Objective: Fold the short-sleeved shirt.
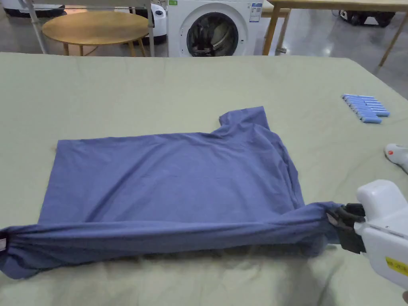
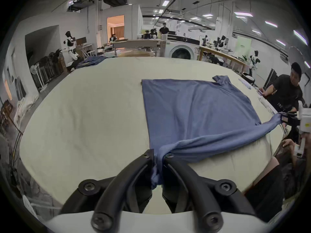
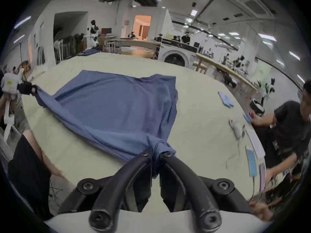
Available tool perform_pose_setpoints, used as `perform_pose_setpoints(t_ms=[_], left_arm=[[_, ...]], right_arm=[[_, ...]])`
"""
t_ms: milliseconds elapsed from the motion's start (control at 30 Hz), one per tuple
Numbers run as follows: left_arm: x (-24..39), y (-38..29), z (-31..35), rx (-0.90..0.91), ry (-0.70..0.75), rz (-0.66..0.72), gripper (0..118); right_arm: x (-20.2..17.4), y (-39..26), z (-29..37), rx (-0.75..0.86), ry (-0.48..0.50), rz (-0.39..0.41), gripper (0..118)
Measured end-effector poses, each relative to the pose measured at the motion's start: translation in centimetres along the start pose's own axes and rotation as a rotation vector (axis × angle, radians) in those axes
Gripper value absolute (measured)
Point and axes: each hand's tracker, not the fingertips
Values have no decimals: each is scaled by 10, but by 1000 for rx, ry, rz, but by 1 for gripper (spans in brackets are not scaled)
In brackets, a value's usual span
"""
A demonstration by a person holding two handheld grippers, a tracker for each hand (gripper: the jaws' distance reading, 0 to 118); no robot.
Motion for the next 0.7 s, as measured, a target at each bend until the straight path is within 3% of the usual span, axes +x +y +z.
perform_pose_setpoints(t_ms=[267,500,533,567,600,667,700], left_arm=[[-4,40,-106,-173,17,1,3],[-10,36,-143,-215,24,-1,5],[-14,32,-147,-216,14,19,14],[-17,28,-149,-210,11,49,31],[-19,26,-146,-197,32,80,73],[-21,25,-126,-132,106,112,90],[-23,23,-109,-73,111,136,96]], right_arm=[[20,49,-117,-144,17,7,6],[20,44,-171,-207,0,62,10],[21,41,-177,-228,7,60,19],[21,35,-178,-238,15,60,39],[19,32,-174,-231,-4,65,68],[19,29,-157,-148,-135,45,77],[24,28,-140,-84,-127,-27,79]])
